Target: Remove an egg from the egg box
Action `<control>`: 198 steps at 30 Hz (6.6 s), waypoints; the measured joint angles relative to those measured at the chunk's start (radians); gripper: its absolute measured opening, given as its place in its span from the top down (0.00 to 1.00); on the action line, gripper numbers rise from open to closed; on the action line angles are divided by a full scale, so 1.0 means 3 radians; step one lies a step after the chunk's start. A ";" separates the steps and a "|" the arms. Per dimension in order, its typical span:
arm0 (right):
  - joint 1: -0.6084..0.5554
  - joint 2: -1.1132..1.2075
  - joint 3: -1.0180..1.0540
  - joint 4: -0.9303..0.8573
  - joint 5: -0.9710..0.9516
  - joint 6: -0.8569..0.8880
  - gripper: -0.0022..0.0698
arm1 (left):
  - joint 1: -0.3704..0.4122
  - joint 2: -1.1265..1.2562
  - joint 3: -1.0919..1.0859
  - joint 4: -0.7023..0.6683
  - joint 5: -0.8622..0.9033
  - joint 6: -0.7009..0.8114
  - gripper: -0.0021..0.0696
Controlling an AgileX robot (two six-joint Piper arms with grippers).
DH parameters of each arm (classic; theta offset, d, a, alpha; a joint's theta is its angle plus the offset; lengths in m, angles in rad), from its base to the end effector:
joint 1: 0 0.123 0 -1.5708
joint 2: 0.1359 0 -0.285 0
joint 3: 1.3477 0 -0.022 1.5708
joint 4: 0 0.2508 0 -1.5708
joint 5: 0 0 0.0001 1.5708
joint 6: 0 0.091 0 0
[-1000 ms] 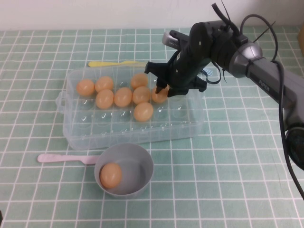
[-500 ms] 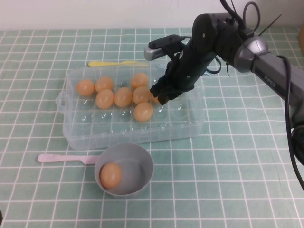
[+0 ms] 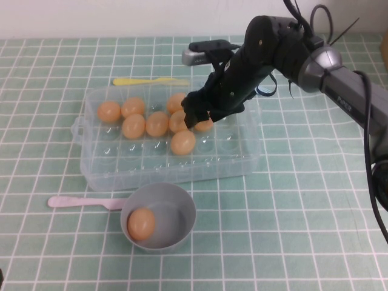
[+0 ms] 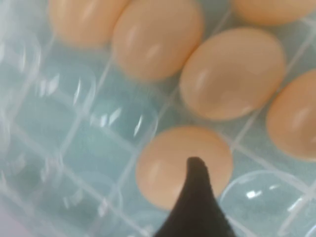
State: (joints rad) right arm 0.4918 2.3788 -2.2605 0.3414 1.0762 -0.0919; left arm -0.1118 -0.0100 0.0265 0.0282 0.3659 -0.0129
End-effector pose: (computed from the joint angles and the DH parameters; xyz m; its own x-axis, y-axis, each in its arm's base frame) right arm 0.4483 0.2706 0.2276 -0.8191 -0.3574 -0.4486 -0.5131 0.8061 0.2947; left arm 0.0527 -0.0050 0.1719 -0.2876 0.0458 -0.9567 0.1058 0.9943 0.0158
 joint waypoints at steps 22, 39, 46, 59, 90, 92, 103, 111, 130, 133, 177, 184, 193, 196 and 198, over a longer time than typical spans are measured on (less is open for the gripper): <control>-0.0016 0.0333 -0.0532 -0.0352 -0.0025 0.1627 0.28 | 0.0000 0.0000 0.0000 0.0000 0.0000 0.0000 0.98; -0.0027 0.0437 -0.0573 -0.0388 -0.0093 0.1700 0.28 | 0.0000 0.0000 0.0000 0.0000 0.0000 0.0000 0.98; -0.0027 0.0494 -0.0578 -0.0388 -0.0093 0.1700 0.28 | 0.0000 0.0000 0.0000 0.0000 0.0000 0.0000 0.98; -0.0027 0.0494 -0.0578 -0.0389 -0.0093 0.1700 0.31 | 0.0000 0.0000 0.0000 0.0000 0.0000 0.0000 0.98; -0.0033 0.0445 -0.0580 -0.0382 -0.0060 0.1624 0.45 | 0.0000 0.0000 0.0000 0.0000 0.0000 0.0000 0.98; -0.0040 0.0395 -0.0580 -0.0403 -0.0033 0.1624 0.45 | 0.0000 0.0000 0.0000 0.0000 0.0000 0.0000 0.98; -0.0011 0.0005 -0.0580 -0.0452 0.0514 0.1350 0.45 | 0.0000 0.0000 0.0000 0.0000 0.0000 0.0000 0.98; 0.0403 -0.0430 -0.0401 -0.0410 0.0552 0.0831 0.45 | 0.0000 0.0000 0.0000 0.0000 0.0000 0.0000 0.98; 0.1096 -0.1362 0.1647 -0.0400 0.0347 0.0479 0.45 | 0.0000 0.0000 0.0000 0.0000 0.0000 0.0000 0.98; 0.1132 -0.1320 0.1676 -0.0389 0.0178 0.0362 0.45 | 0.0000 0.0000 0.0000 0.0000 0.0000 0.0000 0.98; 0.1139 -0.1026 0.1542 -0.0484 -0.0180 0.0425 0.30 | 0.0000 0.0000 0.0000 0.0000 0.0000 0.0000 0.98; 0.1314 -0.1779 0.1535 -0.0697 0.0281 0.0479 0.61 | 0.0000 0.0000 0.0000 0.0000 0.0000 0.0000 0.98; 0.1364 -0.2692 0.2294 -0.0897 0.0529 0.0479 0.98 | 0.0000 0.0000 0.0000 0.0000 0.0000 0.0000 0.98; 0.1364 -0.2993 0.2690 -0.0935 0.0536 0.0479 0.99 | 0.0000 0.0000 0.0000 0.0000 0.0000 0.0000 0.98; 0.1364 -0.3217 0.2965 -0.0949 0.0536 0.0479 0.99 | 0.0000 0.0000 0.0000 0.0000 0.0000 0.0000 0.98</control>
State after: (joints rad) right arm 0.9011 1.4138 -1.3711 0.0566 1.2369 0.0517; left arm -0.1118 -0.0100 0.0265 0.0282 0.3659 -0.0129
